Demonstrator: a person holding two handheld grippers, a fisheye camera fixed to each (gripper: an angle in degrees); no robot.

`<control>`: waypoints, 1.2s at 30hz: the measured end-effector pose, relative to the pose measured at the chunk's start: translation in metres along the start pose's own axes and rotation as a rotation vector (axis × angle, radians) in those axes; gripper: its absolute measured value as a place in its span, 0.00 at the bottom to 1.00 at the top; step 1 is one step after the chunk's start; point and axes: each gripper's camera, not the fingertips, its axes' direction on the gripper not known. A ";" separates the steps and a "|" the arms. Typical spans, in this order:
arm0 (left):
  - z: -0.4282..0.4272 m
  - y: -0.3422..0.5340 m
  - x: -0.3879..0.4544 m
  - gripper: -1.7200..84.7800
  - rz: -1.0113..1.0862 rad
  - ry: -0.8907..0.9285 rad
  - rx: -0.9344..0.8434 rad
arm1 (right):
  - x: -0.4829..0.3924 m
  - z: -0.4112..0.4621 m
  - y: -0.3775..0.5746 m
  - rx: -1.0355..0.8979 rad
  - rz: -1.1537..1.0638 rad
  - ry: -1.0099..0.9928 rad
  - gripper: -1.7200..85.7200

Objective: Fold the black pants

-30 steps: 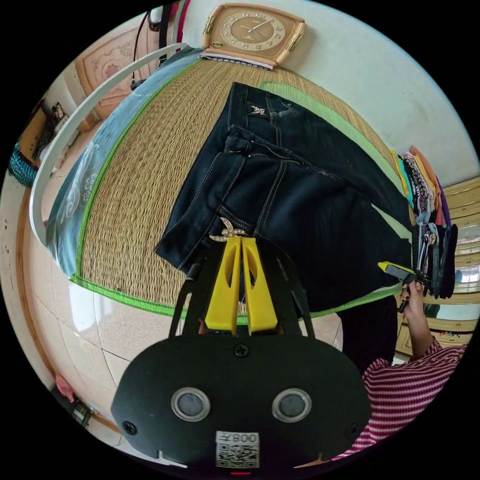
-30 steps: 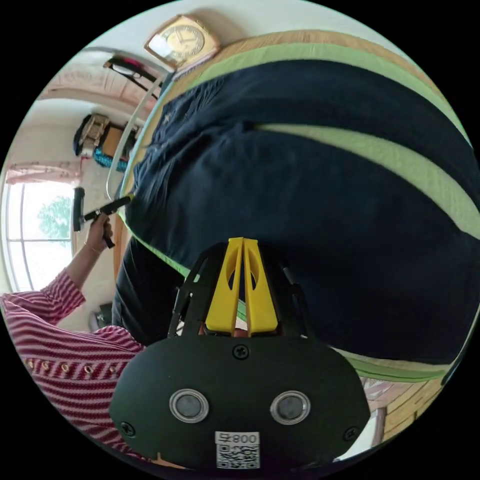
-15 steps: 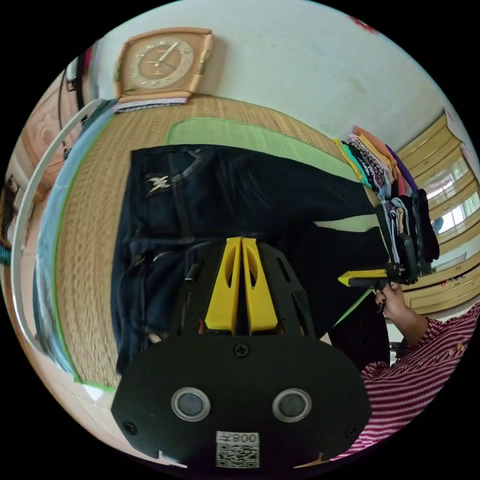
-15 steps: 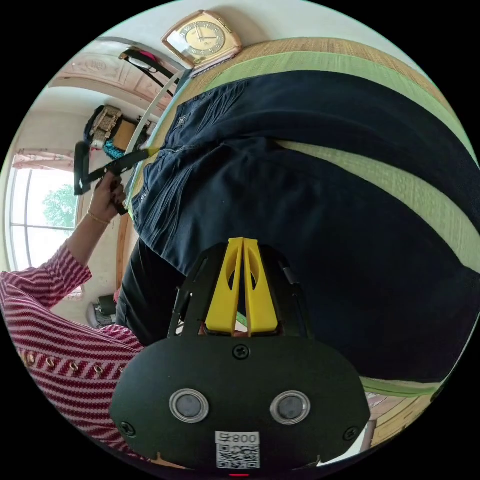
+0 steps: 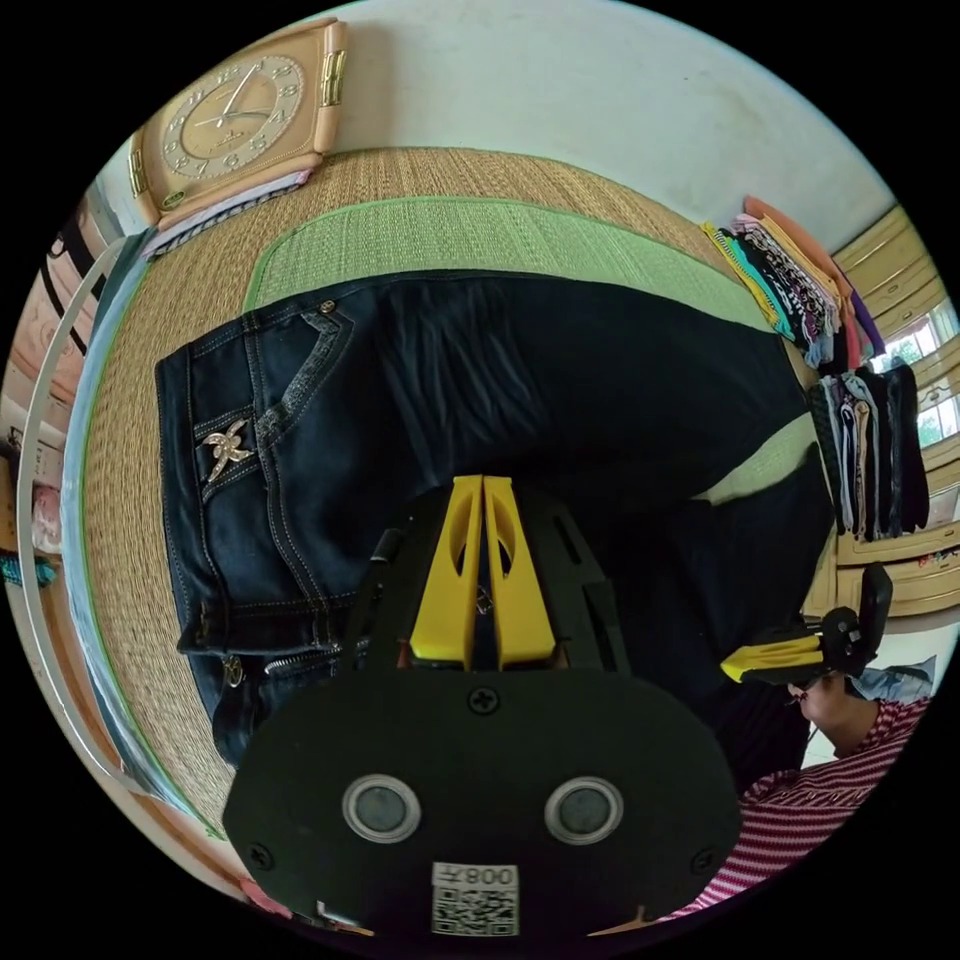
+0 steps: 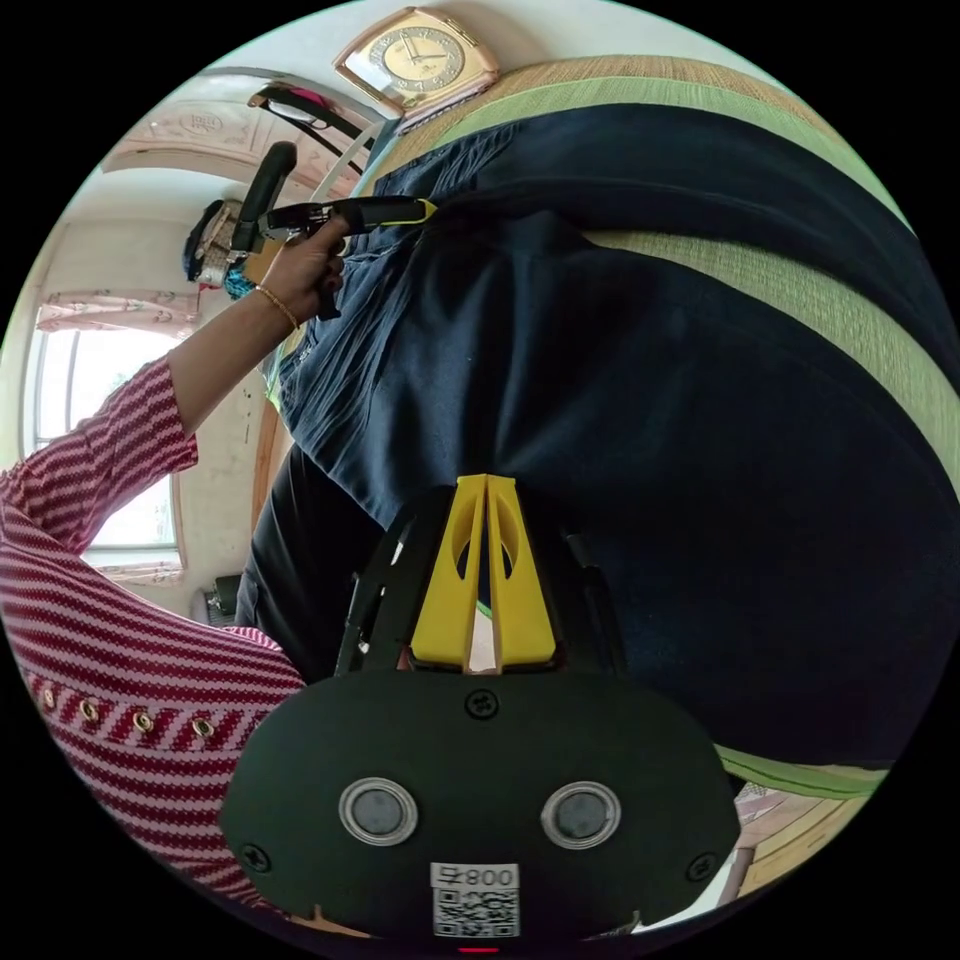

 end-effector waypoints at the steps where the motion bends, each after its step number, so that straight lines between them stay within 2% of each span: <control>1: -0.005 0.000 0.002 0.02 -0.007 0.003 0.008 | 0.002 -0.002 0.000 -0.005 0.003 -0.004 0.02; 3: -0.028 0.002 0.014 0.02 0.016 0.059 0.065 | 0.003 -0.007 0.002 -0.005 0.013 -0.004 0.02; 7: -0.050 0.002 0.037 0.02 0.088 0.090 0.067 | 0.000 -0.027 0.006 0.078 0.008 -0.032 0.02; 10: -0.050 -0.004 0.045 0.02 0.095 0.059 -0.034 | 0.003 -0.011 0.003 0.018 0.000 -0.038 0.02; 12: -0.068 -0.011 0.046 0.02 0.035 0.095 -0.011 | 0.007 0.000 0.007 -0.003 0.000 -0.024 0.02; 15: -0.095 -0.017 0.059 0.02 0.073 0.119 0.036 | 0.014 -0.009 0.015 0.017 0.015 -0.049 0.02; 21: -0.131 -0.051 0.096 0.04 0.174 0.263 0.088 | 0.066 -0.067 0.040 0.178 0.118 -0.043 0.02; 28: -0.143 -0.118 0.176 0.08 0.360 0.391 0.069 | 0.195 -0.211 0.089 0.447 0.359 0.273 0.07; 32: -0.139 -0.164 0.240 0.11 0.476 0.394 0.035 | 0.266 -0.280 0.103 0.515 0.467 0.454 0.10; 36: -0.134 -0.211 0.298 0.13 0.532 0.370 0.010 | 0.320 -0.323 0.102 0.545 0.521 0.523 0.11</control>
